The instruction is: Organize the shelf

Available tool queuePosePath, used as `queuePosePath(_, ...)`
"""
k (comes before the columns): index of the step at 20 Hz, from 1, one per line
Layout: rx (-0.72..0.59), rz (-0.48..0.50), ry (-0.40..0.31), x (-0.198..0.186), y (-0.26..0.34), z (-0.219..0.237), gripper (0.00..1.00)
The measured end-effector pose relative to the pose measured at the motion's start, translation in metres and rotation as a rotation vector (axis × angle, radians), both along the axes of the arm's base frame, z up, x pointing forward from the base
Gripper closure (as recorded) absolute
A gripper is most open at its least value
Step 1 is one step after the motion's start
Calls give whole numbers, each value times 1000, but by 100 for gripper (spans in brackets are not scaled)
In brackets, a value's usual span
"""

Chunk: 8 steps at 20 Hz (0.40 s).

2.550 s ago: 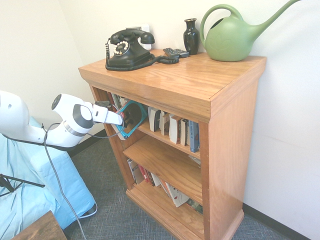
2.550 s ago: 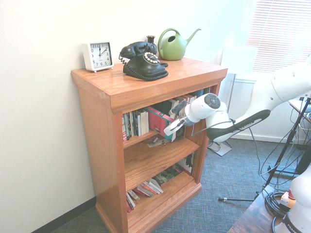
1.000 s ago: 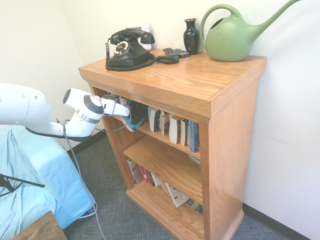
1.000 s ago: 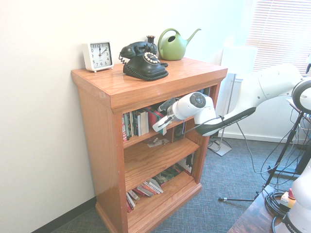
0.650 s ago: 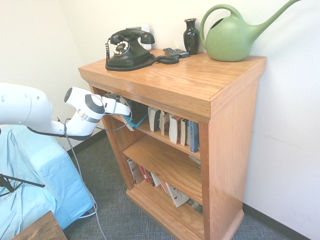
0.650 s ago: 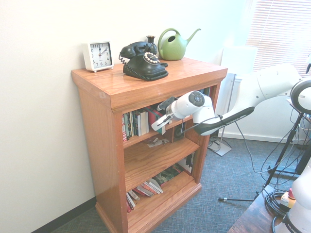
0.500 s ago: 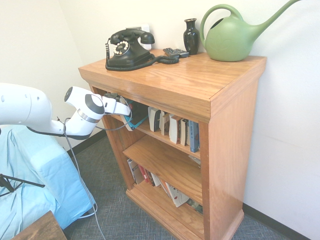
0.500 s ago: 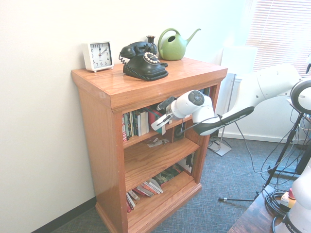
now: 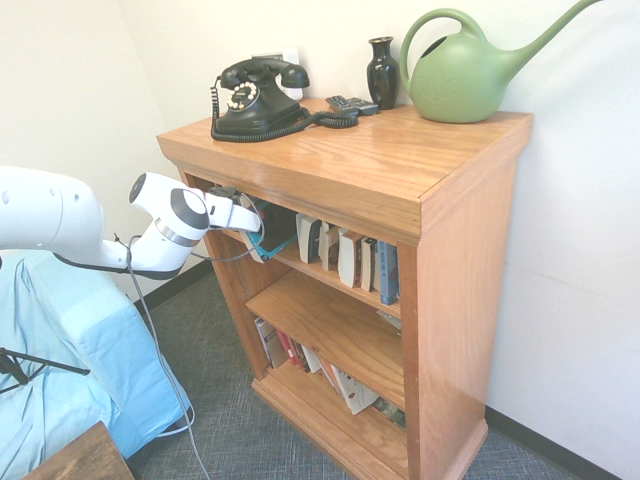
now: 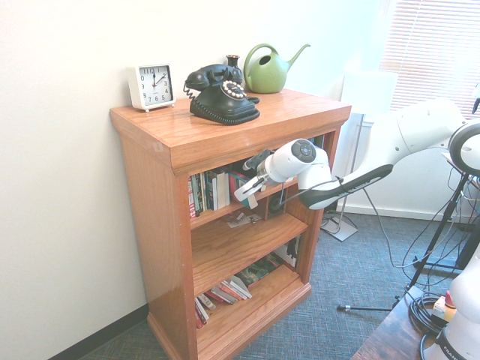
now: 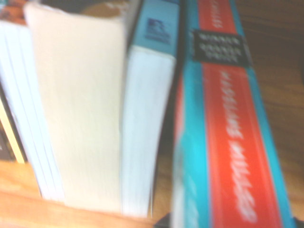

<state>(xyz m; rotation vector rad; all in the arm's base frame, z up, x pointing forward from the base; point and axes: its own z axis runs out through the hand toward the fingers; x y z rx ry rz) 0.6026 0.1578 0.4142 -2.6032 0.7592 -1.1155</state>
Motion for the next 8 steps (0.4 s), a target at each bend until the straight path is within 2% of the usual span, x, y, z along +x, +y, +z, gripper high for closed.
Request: queuePosePath(8, 40, 28, 41, -63, 8, -16, 0)
